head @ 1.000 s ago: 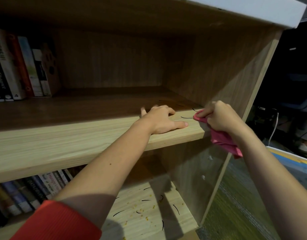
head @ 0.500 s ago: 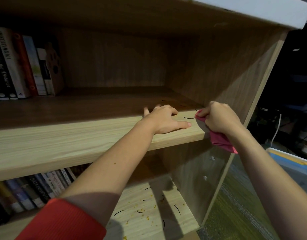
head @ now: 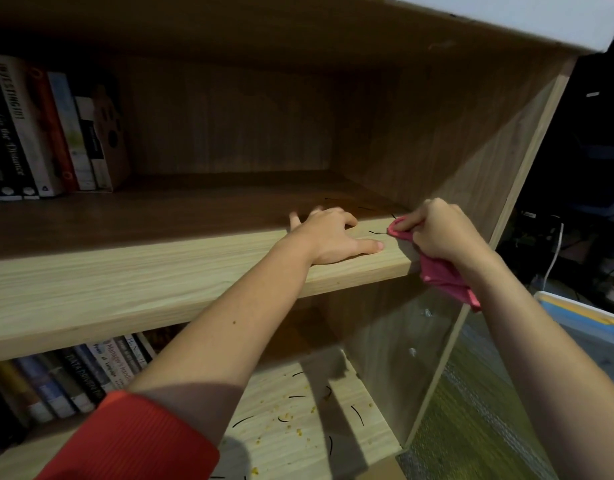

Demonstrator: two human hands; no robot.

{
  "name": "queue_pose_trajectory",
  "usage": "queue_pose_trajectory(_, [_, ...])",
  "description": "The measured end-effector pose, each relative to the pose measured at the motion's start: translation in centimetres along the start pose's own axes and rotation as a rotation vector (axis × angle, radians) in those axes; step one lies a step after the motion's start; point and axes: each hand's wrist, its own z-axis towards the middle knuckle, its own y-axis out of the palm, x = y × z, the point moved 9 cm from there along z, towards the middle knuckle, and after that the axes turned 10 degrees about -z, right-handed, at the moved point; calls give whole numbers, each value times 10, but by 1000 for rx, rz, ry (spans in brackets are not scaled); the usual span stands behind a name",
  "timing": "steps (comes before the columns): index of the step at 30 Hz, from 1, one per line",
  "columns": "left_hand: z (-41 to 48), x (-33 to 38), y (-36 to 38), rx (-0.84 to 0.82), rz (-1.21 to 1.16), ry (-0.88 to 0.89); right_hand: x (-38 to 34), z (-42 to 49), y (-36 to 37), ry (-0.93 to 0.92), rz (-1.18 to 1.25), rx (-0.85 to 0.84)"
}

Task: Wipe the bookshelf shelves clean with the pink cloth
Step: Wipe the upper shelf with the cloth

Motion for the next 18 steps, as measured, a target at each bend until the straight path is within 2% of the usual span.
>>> queue_pose_trajectory(6, [2,-2,1,0,4,-4,-2,-10,3,-14,-45,72])
queue_pose_trajectory(11, [2,-1,0,5,10,-7,4,7,5,39,2,18])
queue_pose_trajectory(15, [2,-2,0,1,13,-11,-1,-6,5,-18,-49,76])
queue_pose_trajectory(18, [1,-1,0,2,10,-11,3,-6,0,22,30,58])
